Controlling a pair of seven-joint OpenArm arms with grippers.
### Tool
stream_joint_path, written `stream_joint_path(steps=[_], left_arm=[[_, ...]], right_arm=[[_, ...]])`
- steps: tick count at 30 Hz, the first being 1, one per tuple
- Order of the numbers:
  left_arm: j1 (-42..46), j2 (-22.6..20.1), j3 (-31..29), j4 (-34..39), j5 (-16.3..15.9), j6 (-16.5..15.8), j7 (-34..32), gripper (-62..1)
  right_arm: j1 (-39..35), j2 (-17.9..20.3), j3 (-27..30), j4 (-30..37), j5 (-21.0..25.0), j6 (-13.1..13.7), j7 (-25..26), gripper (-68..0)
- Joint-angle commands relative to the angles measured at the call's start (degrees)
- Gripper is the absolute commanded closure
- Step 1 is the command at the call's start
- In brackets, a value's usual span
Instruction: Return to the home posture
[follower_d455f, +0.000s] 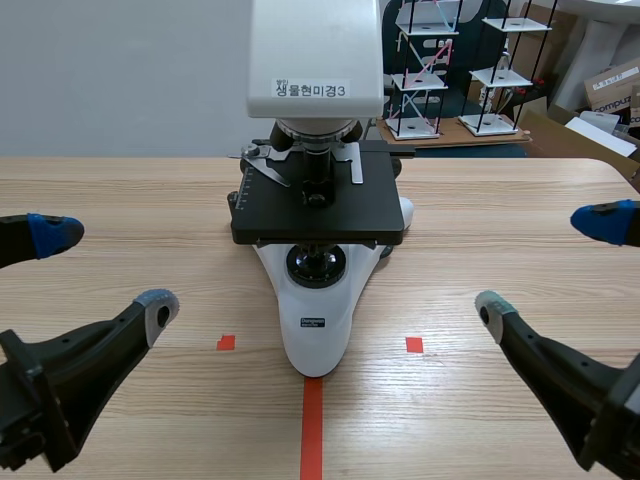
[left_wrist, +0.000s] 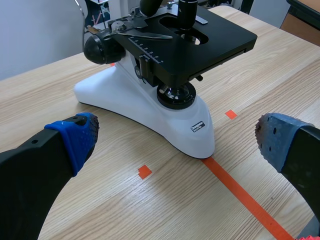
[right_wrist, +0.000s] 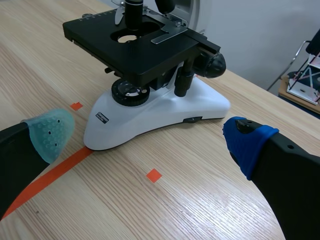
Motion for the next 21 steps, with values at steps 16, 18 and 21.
stream_joint_path(steps=[16,18,21], left_arm=[[-0.2,0.44,-0.26,0.44,-0.39,0.11,-0.81,-62.3],[-0.2,0.44,-0.26,0.44,-0.39,0.11,-0.81,-62.3],[-0.2,0.44,-0.26,0.44,-0.39,0.11,-0.81,-62.3]], right_arm=[[0.72,-0.87,0.55,0.26,0.35,0.02,-1.84,-67.9],[0.72,-0.85,0.55,0.26,0.22,0.02,-2.21,-67.9],[0.72,-0.85,0.55,0.26,0.0,0.02,-2.08,-67.9]])
